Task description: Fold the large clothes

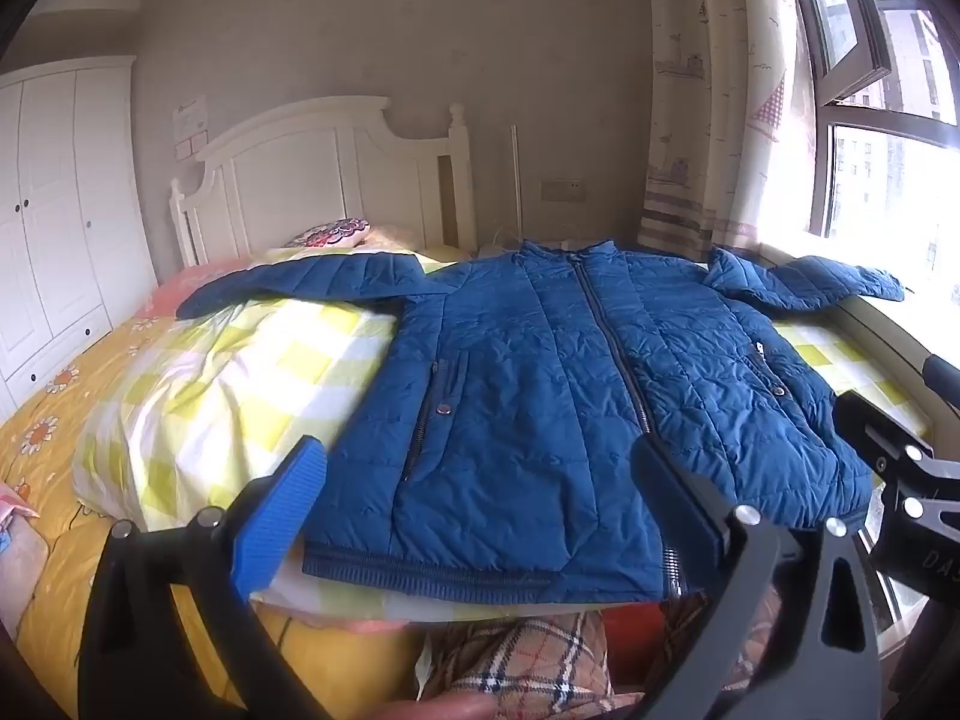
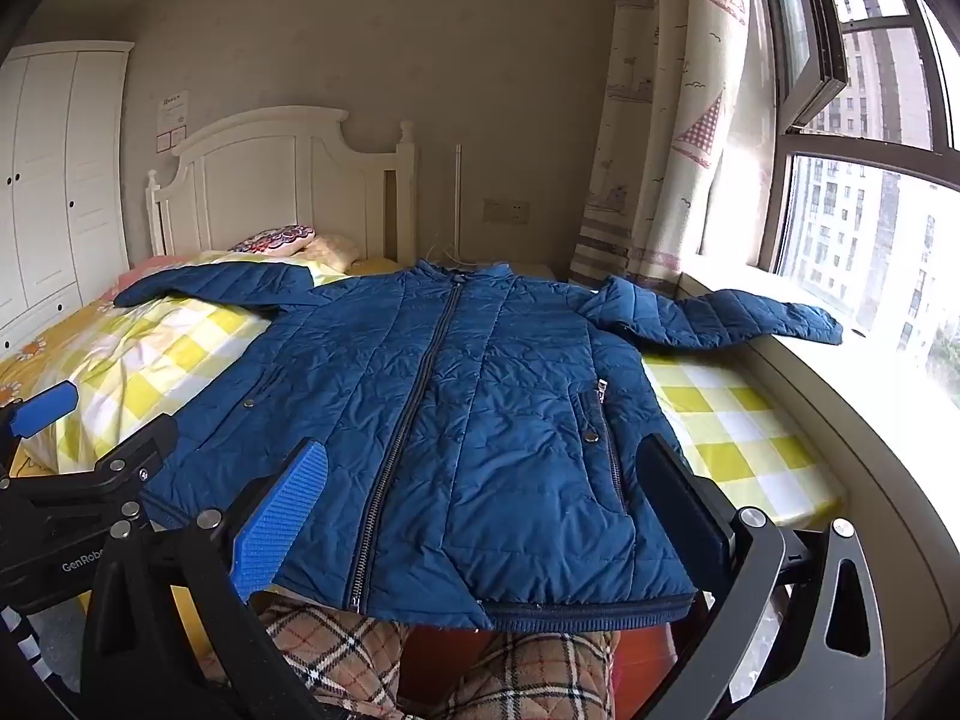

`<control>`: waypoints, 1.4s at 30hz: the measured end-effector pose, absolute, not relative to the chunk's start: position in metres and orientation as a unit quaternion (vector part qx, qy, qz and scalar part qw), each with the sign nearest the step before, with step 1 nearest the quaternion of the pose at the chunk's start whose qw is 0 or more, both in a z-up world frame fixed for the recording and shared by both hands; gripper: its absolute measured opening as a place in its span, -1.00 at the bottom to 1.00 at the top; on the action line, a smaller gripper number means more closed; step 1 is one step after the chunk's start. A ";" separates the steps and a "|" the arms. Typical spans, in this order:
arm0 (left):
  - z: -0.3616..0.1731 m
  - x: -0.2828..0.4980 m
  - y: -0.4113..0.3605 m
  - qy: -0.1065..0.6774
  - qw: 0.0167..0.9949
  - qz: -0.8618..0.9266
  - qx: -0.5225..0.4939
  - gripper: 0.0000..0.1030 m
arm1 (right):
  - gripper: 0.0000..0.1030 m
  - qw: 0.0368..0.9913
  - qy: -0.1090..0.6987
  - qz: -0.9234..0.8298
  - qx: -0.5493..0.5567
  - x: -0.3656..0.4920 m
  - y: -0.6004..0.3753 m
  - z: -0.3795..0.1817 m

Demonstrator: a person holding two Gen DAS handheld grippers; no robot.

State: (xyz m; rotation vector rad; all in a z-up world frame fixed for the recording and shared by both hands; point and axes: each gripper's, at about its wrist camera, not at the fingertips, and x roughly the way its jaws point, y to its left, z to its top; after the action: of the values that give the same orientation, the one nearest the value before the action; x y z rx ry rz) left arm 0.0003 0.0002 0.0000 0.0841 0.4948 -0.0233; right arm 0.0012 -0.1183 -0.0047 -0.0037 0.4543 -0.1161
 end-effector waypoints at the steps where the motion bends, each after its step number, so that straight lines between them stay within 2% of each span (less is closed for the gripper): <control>1: 0.000 0.000 0.000 0.244 0.969 -0.012 0.042 0.96 | 0.91 0.973 0.226 -0.057 -0.001 0.001 -0.119 -0.005; 42: -0.003 -0.002 0.004 0.242 0.969 -0.012 0.038 0.96 | 0.91 0.970 0.237 -0.047 0.015 0.001 -0.118 -0.012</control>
State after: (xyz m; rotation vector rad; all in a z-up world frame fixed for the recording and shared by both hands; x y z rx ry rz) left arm -0.0025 0.0039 -0.0028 0.0768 0.4895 -0.0238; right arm 0.0005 -0.1181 -0.0117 0.0301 0.4792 -0.0949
